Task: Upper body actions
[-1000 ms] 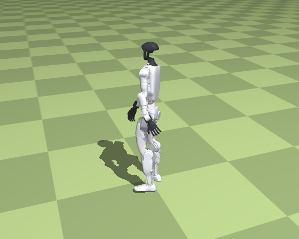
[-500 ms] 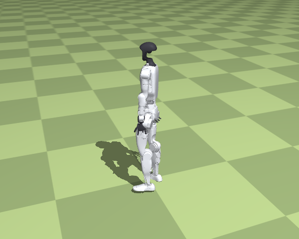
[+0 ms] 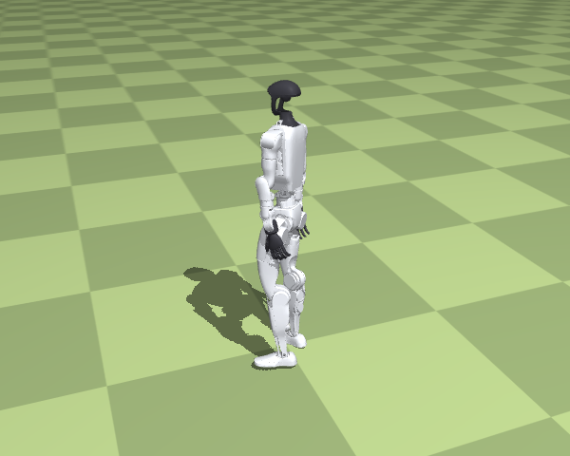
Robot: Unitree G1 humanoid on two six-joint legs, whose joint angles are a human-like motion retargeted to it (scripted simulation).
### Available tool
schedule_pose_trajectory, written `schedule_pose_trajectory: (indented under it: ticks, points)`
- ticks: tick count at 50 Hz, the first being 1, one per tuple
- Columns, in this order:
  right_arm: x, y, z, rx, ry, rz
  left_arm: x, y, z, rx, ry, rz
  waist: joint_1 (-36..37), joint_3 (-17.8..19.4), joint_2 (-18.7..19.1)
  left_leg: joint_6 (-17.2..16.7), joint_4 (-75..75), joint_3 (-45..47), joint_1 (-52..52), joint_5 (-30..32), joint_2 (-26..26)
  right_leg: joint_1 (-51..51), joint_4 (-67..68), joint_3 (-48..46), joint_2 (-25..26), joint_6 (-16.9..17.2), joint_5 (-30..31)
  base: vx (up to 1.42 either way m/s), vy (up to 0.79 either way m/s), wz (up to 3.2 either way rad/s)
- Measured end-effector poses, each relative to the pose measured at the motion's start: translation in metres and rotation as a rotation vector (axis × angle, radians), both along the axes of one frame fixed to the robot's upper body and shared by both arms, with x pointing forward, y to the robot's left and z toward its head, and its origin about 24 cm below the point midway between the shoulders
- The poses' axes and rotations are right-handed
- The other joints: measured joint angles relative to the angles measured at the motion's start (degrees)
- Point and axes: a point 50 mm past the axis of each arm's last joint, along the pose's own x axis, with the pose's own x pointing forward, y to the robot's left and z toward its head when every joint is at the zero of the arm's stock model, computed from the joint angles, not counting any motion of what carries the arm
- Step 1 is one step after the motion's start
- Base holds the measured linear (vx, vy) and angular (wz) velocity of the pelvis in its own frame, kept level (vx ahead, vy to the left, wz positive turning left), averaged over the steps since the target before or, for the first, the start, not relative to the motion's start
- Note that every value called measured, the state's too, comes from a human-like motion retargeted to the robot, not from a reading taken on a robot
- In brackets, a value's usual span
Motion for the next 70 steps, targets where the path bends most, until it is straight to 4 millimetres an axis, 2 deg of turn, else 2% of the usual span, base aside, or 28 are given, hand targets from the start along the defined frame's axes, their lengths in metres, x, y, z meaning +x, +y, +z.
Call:
schedule_pose_trajectory:
  ticks: [5,10,12,15,17,20,25,27,30,35,38,41,43,45,47,48,50,53,55,57,58,59,60,62,65,67,70]
  points:
    - [-0.020,-0.008,0.001,-0.056,0.062,0.077,0.002,0.002,-0.001,-0.004,-0.009,-0.036,-0.8,0.4,0.1,-1.1,1.4,-0.8,-0.3,0.6,1.3,0.9,-0.1,-0.9,0.8,-0.8,-0.7,0.10,-0.16,0.17]
    - [-0.037,-0.015,0.003,-0.073,0.123,-0.046,0.012,0.003,-0.003,0.012,-0.075,0.029,-1.2,1.4,-0.5,-1.3,5.4,-0.9,-1.1,2.6,2.7,2.2,-0.6,-1.6,1.2,-1.6,-0.8,0.10,-0.21,0.13]
    - [-0.042,-0.017,0.003,-0.084,0.128,-0.114,0.018,0.005,-0.004,0.034,-0.102,0.065,-0.7,2.2,-1.6,0.1,9.1,-0.4,-2.1,4.0,3.0,2.6,-0.8,-1.5,0.5,-1.9,-0.6,0.04,-0.15,0.05]
    - [-0.043,-0.023,0.004,-0.102,0.111,-0.205,0.032,0.009,-0.004,0.071,-0.153,0.102,1.0,4.9,-3.9,6.1,19.0,-5.7,-6.3,2.8,1.3,3.8,-0.9,-1.2,-1.9,-2.0,-0.2,-0.02,-0.18,-0.09]
    - [-0.042,-0.029,0.006,-0.123,0.102,-0.225,0.039,0.012,-0.004,0.105,-0.191,0.125,3.4,6.7,-4.1,4.9,22.0,-6.1,-8.8,2.2,0.9,4.2,-0.8,0.1,-1.9,-2.5,0.2,-0.06,-0.12,-0.48]
    - [-0.040,-0.040,0.008,-0.172,0.094,-0.210,0.040,0.016,-0.004,0.157,-0.224,0.167,5.5,8.2,-2.8,1.5,19.7,-14.1,-14.2,2.7,-2.2,4.5,-0.9,0.7,-0.5,-3.2,0.7,-0.03,-0.05,-0.21]
    - [-0.037,-0.050,0.011,-0.213,0.074,-0.194,0.020,0.014,-0.005,0.151,-0.176,0.286,9.4,11.3,-1.9,2.5,8.4,-16.6,-21.6,1.5,-3.1,6.1,-1.2,2.2,0.7,-4.2,1.4,-0.01,-0.03,-0.29]
    - [-0.032,-0.050,0.010,-0.211,0.059,-0.203,0.012,0.011,-0.005,0.128,-0.145,0.341,10.8,12.7,-2.1,2.7,5.8,-20.2,-25.6,1.5,-3.9,6.5,-1.6,2.5,0.4,-4.6,1.9,-0.07,-0.03,-0.24]
    - [-0.020,-0.045,0.009,-0.192,0.020,-0.220,-0.002,0.006,-0.004,0.111,-0.088,0.408,13.8,15.1,-2.9,3.2,4.8,-23.2,-31.0,1.8,-3.6,6.9,-1.9,3.8,-0.5,-5.1,2.5,-0.08,-0.04,-0.46]
    - [0.008,-0.032,0.006,-0.137,-0.054,-0.210,-0.027,0.001,-0.002,0.095,-0.002,0.440,17.7,18.9,-3.7,3.8,6.3,-19.7,-34.8,1.3,0.0,8.1,-1.6,6.7,-1.9,-5.5,2.8,-0.05,-0.03,-0.56]
    - [0.019,-0.023,0.005,-0.091,-0.087,-0.185,-0.048,-0.003,0.001,0.085,0.057,0.437,17.1,18.5,-3.6,3.7,6.9,-19.1,-34.4,1.3,1.1,8.8,-1.4,6.9,-1.9,-5.5,2.3,0.06,0.01,-0.13]
    - [0.021,-0.014,0.004,-0.053,-0.096,-0.165,-0.063,-0.008,0.004,0.075,0.098,0.461,15.3,16.9,-3.3,3.1,7.7,-18.3,-32.1,1.5,1.8,9.1,-1.1,6.3,-1.7,-5.4,1.5,0.12,0.06,0.16]
    - [0.014,-0.009,0.002,-0.039,-0.081,-0.156,-0.073,-0.011,0.005,0.075,0.116,0.478,14.8,15.6,-3.6,2.6,7.8,-16.9,-28.7,1.9,1.9,9.2,-0.7,6.2,-2.0,-5.1,0.9,0.11,0.07,0.17]
    - [0.013,-0.009,0.002,-0.032,-0.058,-0.142,-0.071,-0.011,0.005,0.079,0.119,0.498,12.9,13.7,-2.9,2.0,10.3,-17.3,-27.0,2.0,2.1,8.5,-0.5,4.7,-1.3,-5.0,0.4,0.09,0.08,0.48]
    - [0.000,-0.007,0.001,-0.034,-0.021,-0.133,-0.074,-0.011,0.005,0.093,0.120,0.504,12.2,11.8,-3.6,1.9,11.2,-15.5,-22.5,3.4,1.7,8.3,-0.2,4.3,-2.1,-4.5,-0.1,0.09,0.10,0.46]
    - [-0.001,-0.008,0.001,-0.037,-0.006,-0.124,-0.069,-0.009,0.005,0.101,0.111,0.510,10.9,10.8,-3.2,1.9,13.7,-15.8,-21.9,3.2,1.9,7.8,-0.2,3.3,-1.7,-4.4,-0.4,0.07,0.11,0.60]
    - [-0.015,-0.008,0.001,-0.047,0.029,-0.120,-0.067,-0.007,0.004,0.114,0.095,0.506,10.0,8.6,-4.1,2.0,14.4,-13.9,-17.0,4.5,0.9,7.1,-0.1,3.0,-2.9,-3.6,-0.7,0.08,0.10,0.45]
    - [-0.030,-0.012,0.002,-0.068,0.078,-0.131,-0.051,-0.002,0.000,0.142,0.043,0.487,7.9,5.4,-4.4,2.6,18.3,-13.1,-12.3,4.3,0.4,5.9,0.0,1.5,-3.7,-2.7,-1.2,0.07,0.13,0.54]
    - [-0.035,-0.017,0.003,-0.086,0.104,-0.154,-0.032,0.004,-0.002,0.163,-0.019,0.471,5.5,4.5,-3.4,2.4,19.5,-14.7,-9.0,4.5,-0.1,5.9,0.0,-0.6,-3.0,-2.2,-1.7,-0.01,0.20,0.77]
    - [-0.047,-0.018,0.004,-0.101,0.131,-0.180,-0.020,0.008,-0.004,0.181,-0.082,0.448,4.4,2.5,-2.6,0.5,13.8,-12.8,-3.7,6.5,-1.2,5.2,0.2,-1.6,-2.1,-1.7,-2.2,-0.05,0.23,0.57]
    - [-0.050,-0.022,0.005,-0.114,0.141,-0.200,-0.009,0.011,-0.005,0.190,-0.123,0.431,3.7,2.0,-1.5,-1.5,11.1,-9.8,-1.6,3.4,-0.5,5.1,0.3,-2.4,-1.2,-1.4,-2.7,-0.02,0.27,0.58]
    - [-0.053,-0.025,0.006,-0.127,0.151,-0.218,-0.001,0.011,-0.006,0.194,-0.155,0.414,3.0,1.4,-0.5,-1.6,7.8,-7.8,-0.3,1.8,-0.3,5.3,0.4,-3.1,-0.6,-1.1,-3.0,0.02,0.25,0.60]
    - [-0.057,-0.028,0.007,-0.140,0.163,-0.234,0.007,0.011,-0.006,0.196,-0.183,0.396,2.4,0.9,0.3,-0.8,4.2,-6.4,0.6,0.8,-0.3,5.5,0.5,-3.8,-0.2,-0.6,-3.3,0.05,0.20,0.75]
    - [-0.066,-0.032,0.009,-0.165,0.178,-0.271,0.020,0.010,-0.006,0.187,-0.230,0.354,0.0,-0.8,1.3,1.5,-0.4,-9.2,1.5,1.1,-2.8,5.5,0.3,-6.2,-0.2,0.3,-3.8,-0.02,0.24,0.93]
    - [-0.066,-0.036,0.011,-0.191,0.174,-0.321,0.046,0.011,-0.005,0.173,-0.304,0.302,-2.6,-3.1,1.7,1.3,-0.7,-11.7,-2.3,1.9,-3.3,3.4,-0.2,-8.4,-1.3,1.5,-3.5,-0.25,0.32,0.74]
    - [-0.061,-0.030,0.009,-0.185,0.150,-0.349,0.063,0.016,-0.003,0.185,-0.359,0.270,-2.6,-2.5,0.8,1.8,1.7,-12.0,-4.4,0.9,-3.4,2.8,-0.4,-8.6,-2.6,2.2,-2.8,-0.28,0.29,0.16]
    - [-0.051,-0.020,0.005,-0.147,0.110,-0.367,0.083,0.027,0.000,0.212,-0.433,0.216,1.0,0.6,-1.4,2.8,2.4,-9.8,-3.1,0.3,-4.7,3.2,-0.5,-6.5,-4.0,2.6,-1.6,-0.20,0.21,-0.53]
